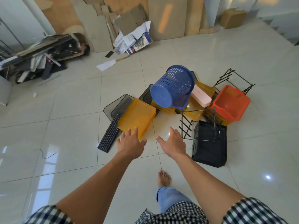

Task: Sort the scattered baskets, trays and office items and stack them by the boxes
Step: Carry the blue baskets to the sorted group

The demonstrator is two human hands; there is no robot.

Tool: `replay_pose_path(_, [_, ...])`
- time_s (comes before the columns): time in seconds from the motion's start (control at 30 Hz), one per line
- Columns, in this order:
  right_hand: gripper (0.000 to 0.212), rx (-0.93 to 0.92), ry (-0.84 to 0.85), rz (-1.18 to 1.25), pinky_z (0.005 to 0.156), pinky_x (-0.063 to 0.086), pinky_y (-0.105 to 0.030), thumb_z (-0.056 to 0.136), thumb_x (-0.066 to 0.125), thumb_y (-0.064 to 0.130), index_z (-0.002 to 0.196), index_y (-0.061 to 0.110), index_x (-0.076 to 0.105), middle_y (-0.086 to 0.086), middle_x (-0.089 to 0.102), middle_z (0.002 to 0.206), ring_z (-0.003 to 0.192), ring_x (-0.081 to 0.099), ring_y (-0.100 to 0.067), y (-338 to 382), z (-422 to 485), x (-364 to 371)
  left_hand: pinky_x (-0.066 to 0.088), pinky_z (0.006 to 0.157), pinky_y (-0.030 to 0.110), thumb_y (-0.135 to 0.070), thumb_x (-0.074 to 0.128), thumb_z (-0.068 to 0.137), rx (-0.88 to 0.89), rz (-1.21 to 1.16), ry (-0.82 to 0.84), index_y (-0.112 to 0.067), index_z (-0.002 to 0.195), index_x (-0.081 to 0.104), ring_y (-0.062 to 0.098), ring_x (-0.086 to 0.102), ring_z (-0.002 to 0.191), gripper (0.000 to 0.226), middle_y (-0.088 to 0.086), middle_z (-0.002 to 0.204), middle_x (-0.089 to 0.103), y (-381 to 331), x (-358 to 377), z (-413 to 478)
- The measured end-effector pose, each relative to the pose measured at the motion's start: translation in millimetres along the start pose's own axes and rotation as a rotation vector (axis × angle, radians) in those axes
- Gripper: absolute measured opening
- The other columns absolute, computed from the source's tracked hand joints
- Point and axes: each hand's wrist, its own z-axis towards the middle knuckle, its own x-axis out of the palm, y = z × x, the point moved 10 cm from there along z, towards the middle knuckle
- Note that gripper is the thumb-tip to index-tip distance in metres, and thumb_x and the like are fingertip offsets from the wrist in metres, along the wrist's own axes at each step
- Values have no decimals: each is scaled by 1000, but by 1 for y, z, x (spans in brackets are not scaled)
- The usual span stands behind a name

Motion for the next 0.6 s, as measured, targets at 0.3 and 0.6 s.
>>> replay_pose_path(0.3, [91, 21, -35, 16, 115, 29, -57, 88, 53, 72, 157, 19, 24, -6, 29, 161, 148, 27, -28, 38, 122, -56, 16, 120, 56, -66, 38, 98, 14, -12, 14, -29, 160, 7, 32, 13, 153, 79, 4, 168, 12, -47, -69, 112])
replay_pose_path(0.6, [88, 125, -109, 101, 114, 33, -57, 87, 57, 68, 155, 20, 28, -5, 34, 158, 145, 32, -27, 51, 223, -94, 16, 120, 57, -64, 38, 98, 167, 43, 46, -28, 161, 5, 33, 16, 153, 80, 5, 167, 17, -102, -118, 244])
